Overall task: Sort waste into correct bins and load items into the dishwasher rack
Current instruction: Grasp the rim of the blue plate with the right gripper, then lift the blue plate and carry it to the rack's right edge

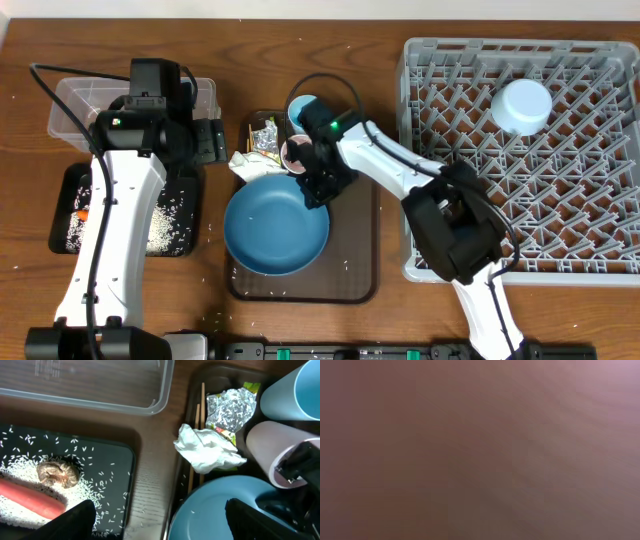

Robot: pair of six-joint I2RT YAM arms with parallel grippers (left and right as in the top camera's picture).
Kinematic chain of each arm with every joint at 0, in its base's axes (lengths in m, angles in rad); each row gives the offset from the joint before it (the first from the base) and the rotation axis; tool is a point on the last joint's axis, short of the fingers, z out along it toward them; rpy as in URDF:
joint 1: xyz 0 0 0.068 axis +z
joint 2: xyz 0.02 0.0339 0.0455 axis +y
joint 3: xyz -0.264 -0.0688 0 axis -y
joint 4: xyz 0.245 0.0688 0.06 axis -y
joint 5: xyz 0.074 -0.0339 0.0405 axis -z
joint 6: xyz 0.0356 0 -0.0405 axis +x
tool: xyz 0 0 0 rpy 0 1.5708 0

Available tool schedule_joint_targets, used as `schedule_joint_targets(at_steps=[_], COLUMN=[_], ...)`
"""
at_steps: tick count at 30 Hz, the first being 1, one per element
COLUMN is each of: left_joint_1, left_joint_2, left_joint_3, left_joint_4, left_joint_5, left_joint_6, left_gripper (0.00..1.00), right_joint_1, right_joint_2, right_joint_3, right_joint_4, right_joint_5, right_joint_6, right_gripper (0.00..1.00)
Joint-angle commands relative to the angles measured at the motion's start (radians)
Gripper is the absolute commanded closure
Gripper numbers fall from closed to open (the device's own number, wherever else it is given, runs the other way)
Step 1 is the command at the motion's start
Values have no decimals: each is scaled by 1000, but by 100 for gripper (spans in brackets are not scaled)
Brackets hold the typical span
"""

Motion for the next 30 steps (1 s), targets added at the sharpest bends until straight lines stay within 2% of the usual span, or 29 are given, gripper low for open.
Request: schedule_joint_targets(at_steps=[1,11,21,27,30], left_joint_1=[6,6,6,6,6], left_joint_2=[4,4,4,4,4], left_joint_3=[4,5,4,5,4], left_joint_4=[-2,-2,0,2,2], left_joint_5=[-12,-12,-12,-12,-12], left_joint_6=[-10,-9,-9,-9,-9], left_gripper=[16,16,16,16,16], right_joint_1=[0,-39,-60,-63,-72], right_joint_2=[11,-43,-286,-432,-496], right_joint_3=[-1,-1,-1,-1,-1], right_joint_4=[-2,-21,-33,-72,-83], right_joint_5=[27,28,111,238,412], right_joint_6=[-4,-5,-4,-3,40], right_gripper=[99,99,99,99,99])
